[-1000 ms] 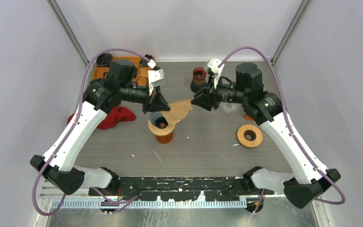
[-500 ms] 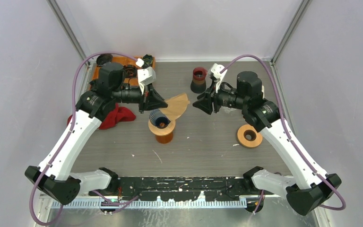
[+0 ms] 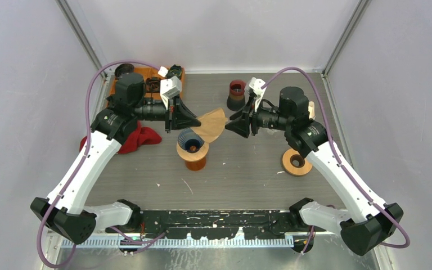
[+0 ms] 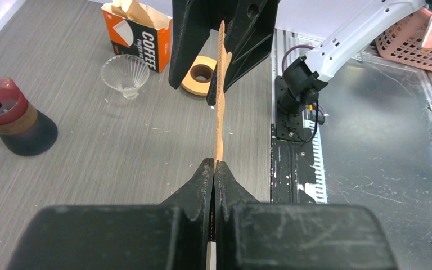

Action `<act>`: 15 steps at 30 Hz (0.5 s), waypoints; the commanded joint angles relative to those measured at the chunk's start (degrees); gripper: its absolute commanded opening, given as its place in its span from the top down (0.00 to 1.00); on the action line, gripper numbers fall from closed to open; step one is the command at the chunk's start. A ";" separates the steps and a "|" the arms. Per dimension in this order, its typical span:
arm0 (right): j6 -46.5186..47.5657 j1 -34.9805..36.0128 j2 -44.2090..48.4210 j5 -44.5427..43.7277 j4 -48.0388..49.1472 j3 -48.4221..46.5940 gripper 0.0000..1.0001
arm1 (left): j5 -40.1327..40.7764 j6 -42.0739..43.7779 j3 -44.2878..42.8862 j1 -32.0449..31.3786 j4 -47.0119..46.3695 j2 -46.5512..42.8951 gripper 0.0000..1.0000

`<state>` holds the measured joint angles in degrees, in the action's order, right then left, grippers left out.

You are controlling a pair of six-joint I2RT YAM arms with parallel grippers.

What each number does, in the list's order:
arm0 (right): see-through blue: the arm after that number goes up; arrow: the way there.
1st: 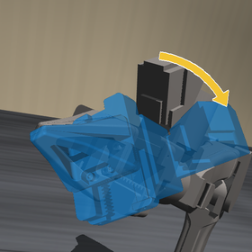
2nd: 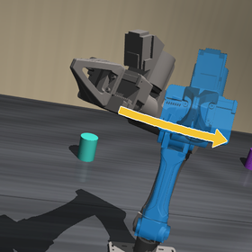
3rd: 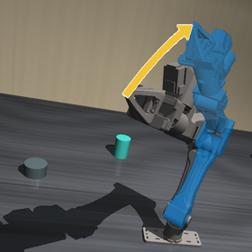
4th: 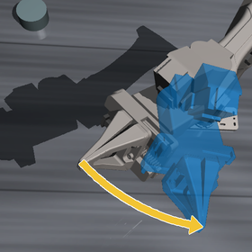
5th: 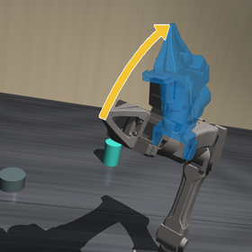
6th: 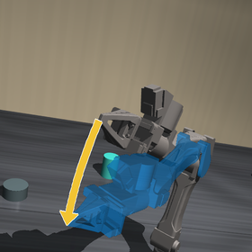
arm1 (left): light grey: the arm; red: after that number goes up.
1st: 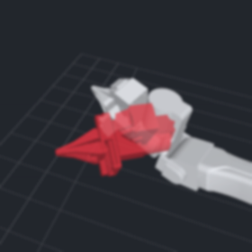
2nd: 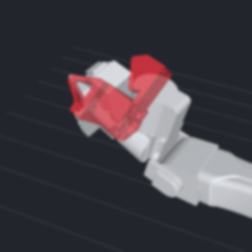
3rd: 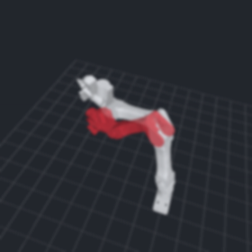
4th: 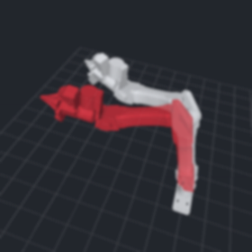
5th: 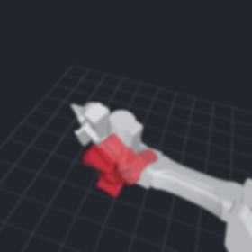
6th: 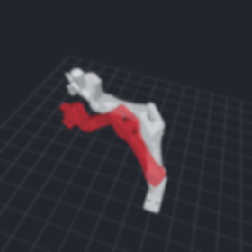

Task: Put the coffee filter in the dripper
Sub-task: Place the coffee filter in the coffee dripper.

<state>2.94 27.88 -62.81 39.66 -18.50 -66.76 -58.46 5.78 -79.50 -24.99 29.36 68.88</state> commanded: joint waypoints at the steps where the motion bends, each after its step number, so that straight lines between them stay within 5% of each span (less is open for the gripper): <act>1: -2.36 -0.19 2.19 2.98 6.25 0.65 0.52 | -3.19 -1.36 0.09 0.32 -3.48 -0.42 1.00; 15: -3.92 -0.17 3.71 6.54 8.25 1.27 0.52 | -2.80 -0.59 0.07 0.31 -2.60 -0.06 1.00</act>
<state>-0.21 27.88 -61.10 44.75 -13.93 -65.04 -59.88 4.93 -79.24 -24.99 28.99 69.10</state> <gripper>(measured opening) 0.478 0.007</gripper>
